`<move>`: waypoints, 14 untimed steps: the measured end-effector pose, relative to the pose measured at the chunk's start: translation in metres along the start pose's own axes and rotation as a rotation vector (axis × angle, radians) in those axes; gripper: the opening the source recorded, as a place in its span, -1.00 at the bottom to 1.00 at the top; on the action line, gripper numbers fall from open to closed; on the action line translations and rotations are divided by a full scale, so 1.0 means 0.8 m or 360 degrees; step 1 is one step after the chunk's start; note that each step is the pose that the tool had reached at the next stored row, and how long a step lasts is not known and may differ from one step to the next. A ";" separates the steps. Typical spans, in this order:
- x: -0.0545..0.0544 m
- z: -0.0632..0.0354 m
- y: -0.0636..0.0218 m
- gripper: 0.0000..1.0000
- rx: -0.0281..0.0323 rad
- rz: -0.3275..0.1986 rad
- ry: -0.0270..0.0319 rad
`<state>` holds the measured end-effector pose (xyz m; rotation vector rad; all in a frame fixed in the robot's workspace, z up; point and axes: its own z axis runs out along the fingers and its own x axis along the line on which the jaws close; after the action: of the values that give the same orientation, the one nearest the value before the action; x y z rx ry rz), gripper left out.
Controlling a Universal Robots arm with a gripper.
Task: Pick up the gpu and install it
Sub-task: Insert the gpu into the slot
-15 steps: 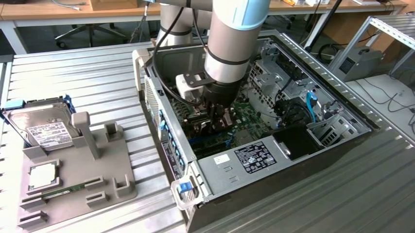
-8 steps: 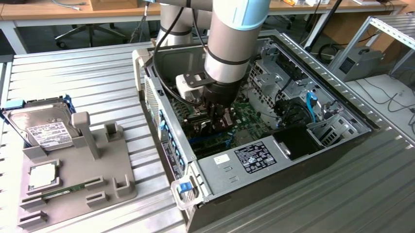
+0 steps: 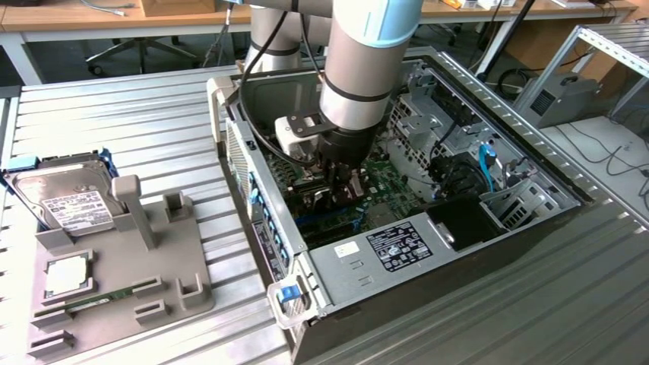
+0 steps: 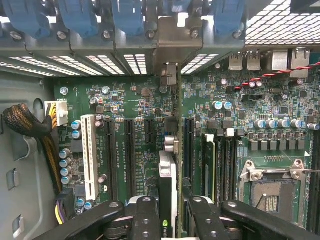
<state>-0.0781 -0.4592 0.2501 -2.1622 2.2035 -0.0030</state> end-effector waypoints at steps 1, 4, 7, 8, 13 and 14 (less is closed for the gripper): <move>0.000 0.000 0.000 -0.44 0.00000 0.0000 0.00005; 0.000 -0.001 0.000 -0.31 -0.00008 0.0000 0.00027; 0.000 -0.004 0.000 -0.31 -0.00008 0.0000 0.00028; 0.000 -0.008 0.000 -0.31 -0.00009 0.0000 0.00030; -0.002 -0.028 -0.001 -0.31 -0.00006 0.0000 0.00025; -0.002 -0.033 -0.001 -0.31 -0.00007 0.0000 0.00028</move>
<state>-0.0781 -0.4584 0.2762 -2.1634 2.2046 -0.0044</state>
